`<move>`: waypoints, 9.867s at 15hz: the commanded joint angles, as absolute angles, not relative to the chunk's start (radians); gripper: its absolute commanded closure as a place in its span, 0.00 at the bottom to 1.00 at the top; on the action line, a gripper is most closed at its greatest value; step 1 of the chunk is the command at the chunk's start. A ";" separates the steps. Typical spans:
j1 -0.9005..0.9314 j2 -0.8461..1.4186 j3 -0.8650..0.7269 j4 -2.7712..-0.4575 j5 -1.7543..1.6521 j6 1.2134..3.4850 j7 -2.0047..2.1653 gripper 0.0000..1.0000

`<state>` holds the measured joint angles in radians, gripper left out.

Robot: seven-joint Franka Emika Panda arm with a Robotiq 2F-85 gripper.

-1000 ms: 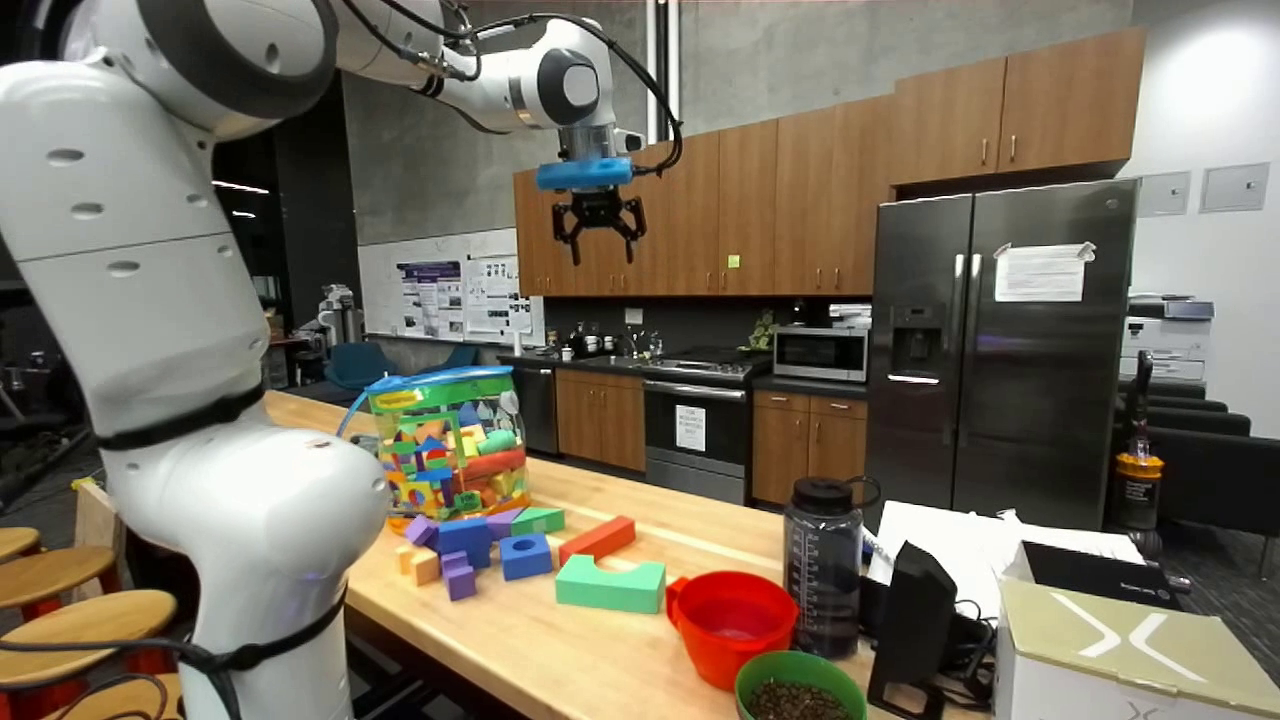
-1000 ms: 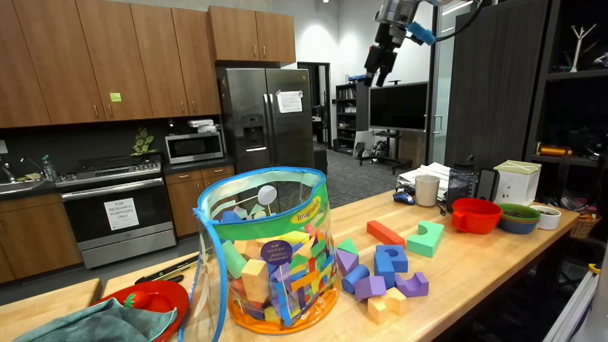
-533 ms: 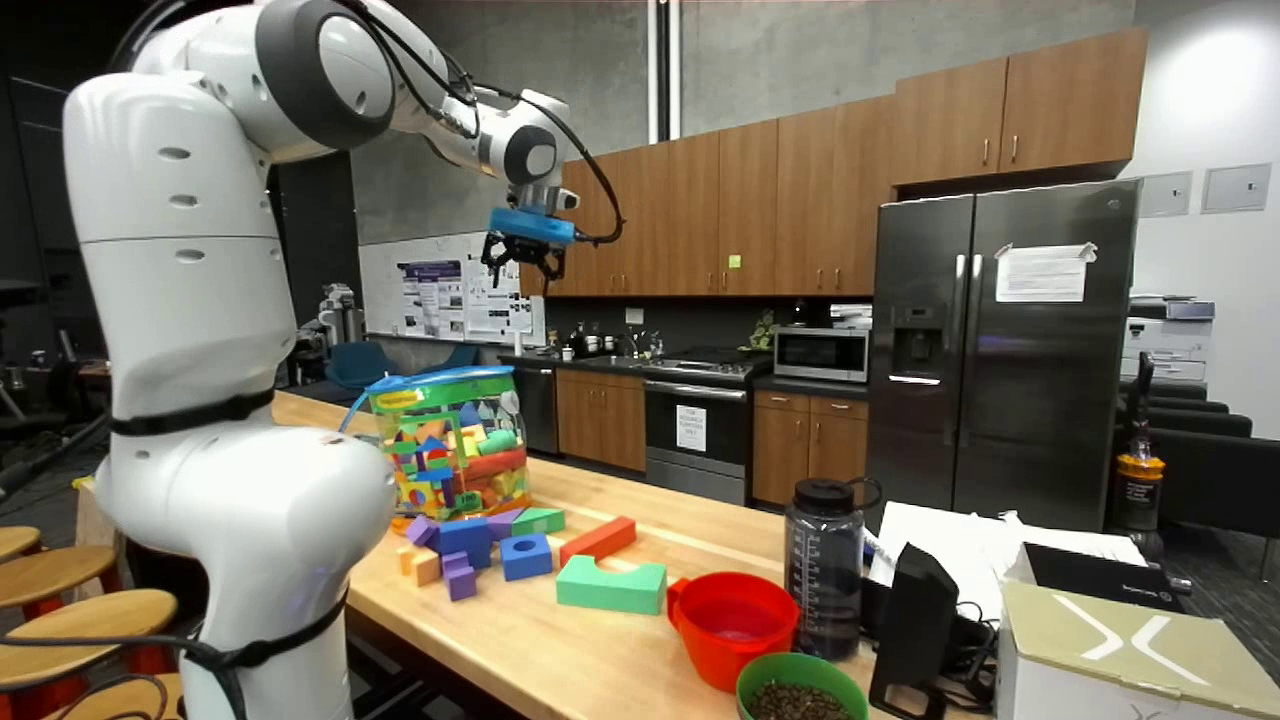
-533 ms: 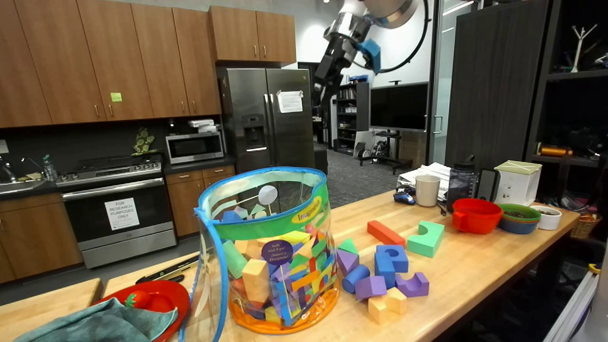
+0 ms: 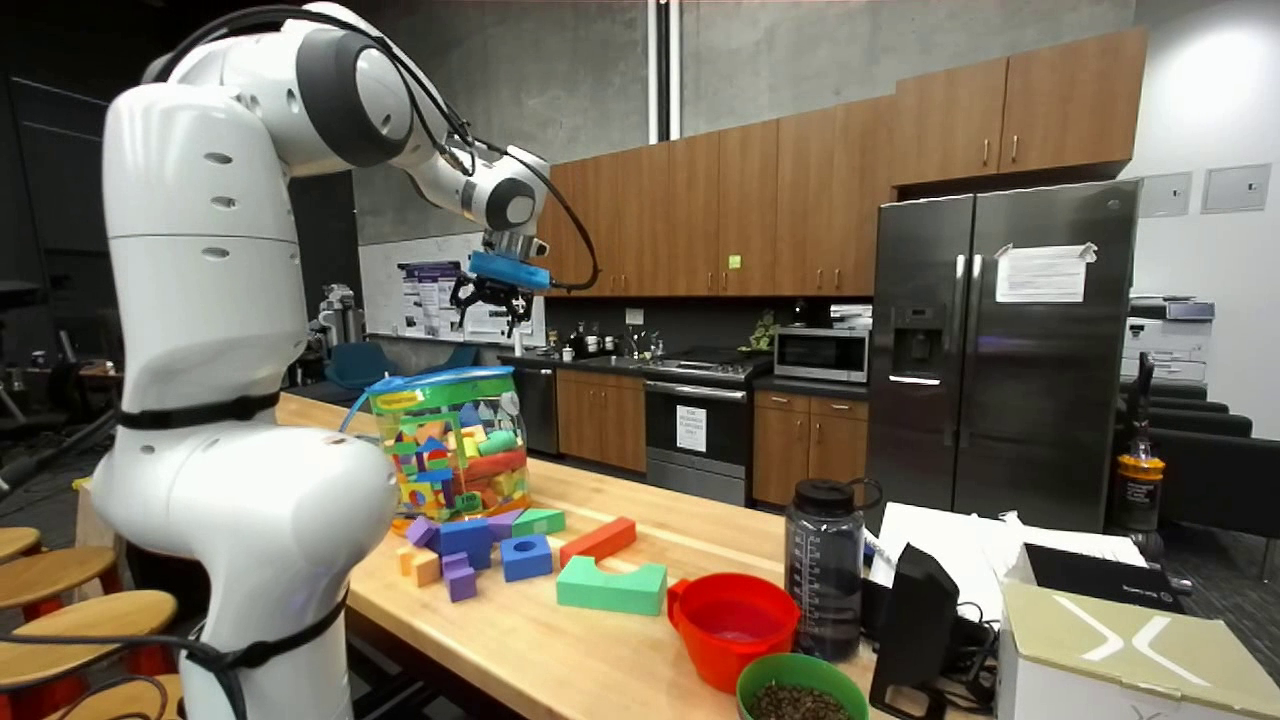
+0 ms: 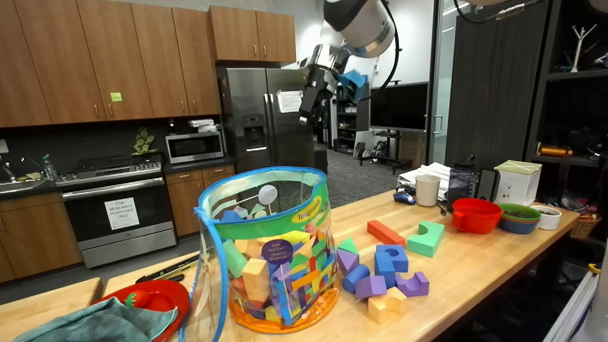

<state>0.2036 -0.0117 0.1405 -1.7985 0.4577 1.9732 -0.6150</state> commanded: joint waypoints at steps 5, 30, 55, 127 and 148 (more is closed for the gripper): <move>0.191 -0.001 0.153 -1.799 0.451 1.971 -0.641 0.00; 0.226 0.182 0.270 -1.716 0.432 1.827 -0.927 0.00; 0.282 0.349 0.374 -1.598 0.387 2.032 -0.952 0.00; 0.276 0.365 0.399 -1.834 0.001 2.588 -0.936 0.00; 0.262 0.395 0.446 -1.827 0.133 2.569 -0.910 0.00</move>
<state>0.2699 0.3982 0.4347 -1.8130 0.1229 2.5346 -0.9104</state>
